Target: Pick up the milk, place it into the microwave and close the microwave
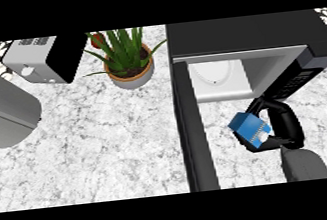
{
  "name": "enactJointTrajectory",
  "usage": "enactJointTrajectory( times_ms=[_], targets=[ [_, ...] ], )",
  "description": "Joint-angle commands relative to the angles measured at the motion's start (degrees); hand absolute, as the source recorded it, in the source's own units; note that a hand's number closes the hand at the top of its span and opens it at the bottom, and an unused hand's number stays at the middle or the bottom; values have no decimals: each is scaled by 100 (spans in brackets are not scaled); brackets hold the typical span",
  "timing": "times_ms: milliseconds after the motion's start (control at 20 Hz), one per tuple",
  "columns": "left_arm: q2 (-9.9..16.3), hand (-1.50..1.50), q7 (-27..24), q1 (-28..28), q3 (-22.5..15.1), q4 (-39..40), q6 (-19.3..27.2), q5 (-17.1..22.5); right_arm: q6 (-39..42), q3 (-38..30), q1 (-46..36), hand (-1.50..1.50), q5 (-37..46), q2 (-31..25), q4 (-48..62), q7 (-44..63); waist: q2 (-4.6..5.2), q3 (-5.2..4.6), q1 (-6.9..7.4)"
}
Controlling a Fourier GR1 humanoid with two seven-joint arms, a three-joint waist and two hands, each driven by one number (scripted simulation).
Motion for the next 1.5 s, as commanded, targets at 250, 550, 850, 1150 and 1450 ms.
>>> enactJointTrajectory(
  times_ms=[250, 550, 850, 1150, 1450],
  targets=[
    [176, -150, 244, -439, 451, 95, -42, 681, -1105, 298, -1009, 150, 527, 413, -419, 1406, 14, 0, 14],
    [-78, -150, 223, -105, 239, -324, -161, 526, -1815, 223, -2350, 150, 1230, 194, 987, 1693, 43, 7, 151],
    [-80, -150, 44, -278, 342, 118, -363, 454, -2391, -77, -3171, 150, 1486, -76, 2471, 1386, 71, 7, 178],
    [-28, -150, 91, -557, 281, 264, -423, 432, -2953, -520, -4138, 150, 1461, -282, 3801, 1124, 149, 13, 333],
    [73, -150, -6, -768, 418, 461, -445, 358, -3926, -673, -4544, 150, 1647, -590, 4176, 1021, 188, 11, 422]
  ],
)
